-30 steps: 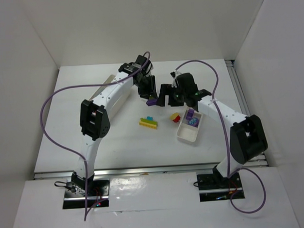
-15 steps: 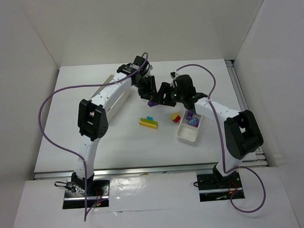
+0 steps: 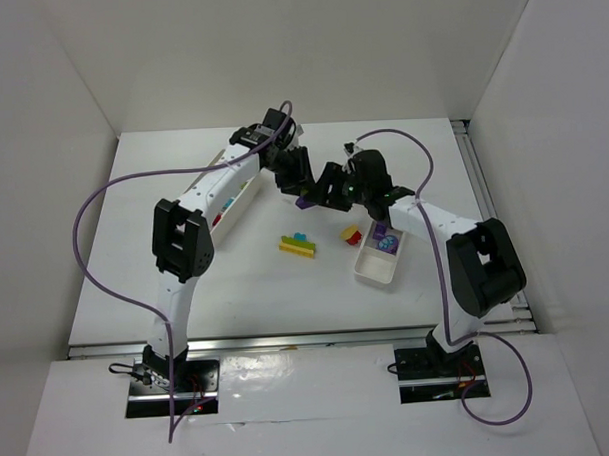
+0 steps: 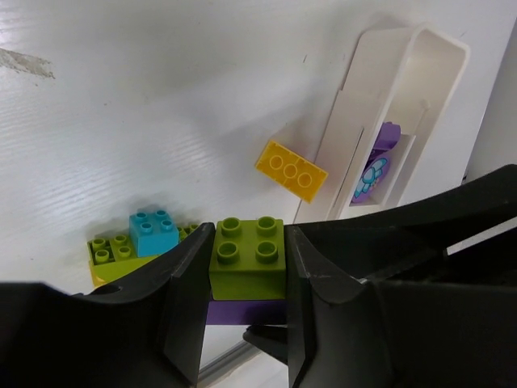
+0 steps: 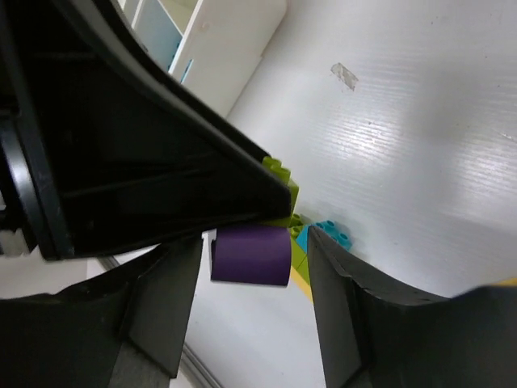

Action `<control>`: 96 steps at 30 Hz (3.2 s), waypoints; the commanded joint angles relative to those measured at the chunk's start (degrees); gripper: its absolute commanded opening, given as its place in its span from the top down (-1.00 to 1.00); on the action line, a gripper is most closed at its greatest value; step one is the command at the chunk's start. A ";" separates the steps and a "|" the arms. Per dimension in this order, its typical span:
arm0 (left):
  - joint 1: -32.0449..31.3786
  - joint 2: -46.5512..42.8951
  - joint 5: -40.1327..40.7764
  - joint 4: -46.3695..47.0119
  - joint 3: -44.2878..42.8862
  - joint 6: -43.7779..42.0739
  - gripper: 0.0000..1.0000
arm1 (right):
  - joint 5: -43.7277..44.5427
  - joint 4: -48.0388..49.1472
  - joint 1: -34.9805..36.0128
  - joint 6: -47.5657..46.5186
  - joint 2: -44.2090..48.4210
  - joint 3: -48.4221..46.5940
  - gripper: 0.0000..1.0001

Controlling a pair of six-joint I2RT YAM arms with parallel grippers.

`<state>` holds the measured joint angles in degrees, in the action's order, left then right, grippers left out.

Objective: Sort the legos into containers by color

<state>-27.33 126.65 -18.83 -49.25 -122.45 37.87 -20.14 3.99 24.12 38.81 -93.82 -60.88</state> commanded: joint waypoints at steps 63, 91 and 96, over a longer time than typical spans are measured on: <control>16.43 6.86 24.29 -3.66 -12.19 -2.97 -0.64 | 11.44 -21.30 0.23 -11.82 5.32 -5.56 0.90; -4.31 -7.38 17.42 -3.83 6.97 -14.13 -0.61 | 30.18 -38.25 -8.74 -8.48 20.17 3.05 0.79; -4.31 -6.33 17.43 -4.36 5.13 -14.14 -0.58 | 24.81 -38.27 -8.74 -9.28 15.09 4.27 0.79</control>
<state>-31.29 120.31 -1.30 -53.15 -114.91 25.23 8.64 -32.45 15.22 30.13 -76.73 -57.67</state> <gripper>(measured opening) 0.797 0.449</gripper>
